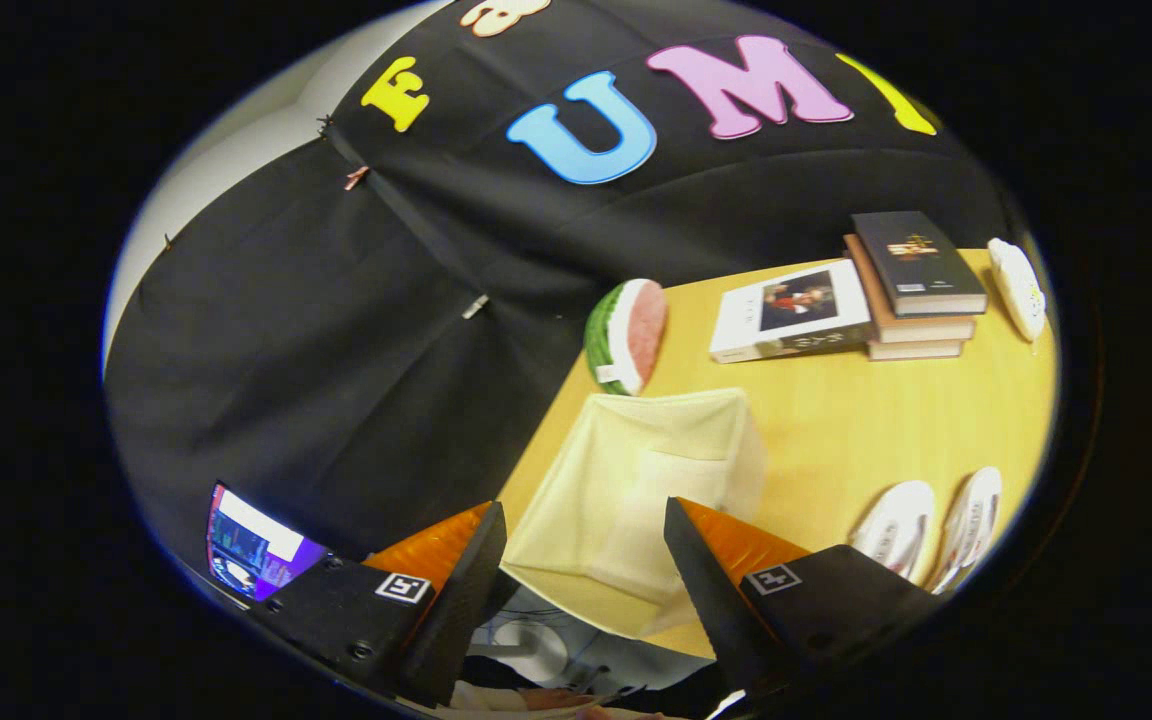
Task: Open the storage box then place both shoes into the box .Put the left shoe in first, then the right shoe, with the right side of both shoes facing outward in a uniform manner.
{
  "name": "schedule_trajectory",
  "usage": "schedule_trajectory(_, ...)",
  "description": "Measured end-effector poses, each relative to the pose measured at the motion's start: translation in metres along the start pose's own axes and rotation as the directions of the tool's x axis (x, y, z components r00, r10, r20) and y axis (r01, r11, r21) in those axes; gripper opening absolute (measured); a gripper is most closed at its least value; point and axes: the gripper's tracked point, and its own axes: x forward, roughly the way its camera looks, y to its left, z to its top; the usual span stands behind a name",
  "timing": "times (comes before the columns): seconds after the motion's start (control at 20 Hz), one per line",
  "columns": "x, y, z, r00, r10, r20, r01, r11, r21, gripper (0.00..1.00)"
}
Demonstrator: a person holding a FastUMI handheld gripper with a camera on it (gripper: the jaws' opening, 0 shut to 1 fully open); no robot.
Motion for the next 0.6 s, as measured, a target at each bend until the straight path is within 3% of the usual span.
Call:
schedule_trajectory(0.2, -0.033, -0.086, -0.032, 0.980, -0.198, -0.006, 0.197, 0.980, -0.024, 0.98)
schedule_trajectory(0.35, -0.053, -0.134, -0.061, 0.951, -0.305, -0.044, 0.304, 0.952, -0.032, 0.98)
schedule_trajectory(0.6, -0.068, -0.196, -0.106, 0.900, -0.416, -0.128, 0.413, 0.909, -0.055, 0.97)
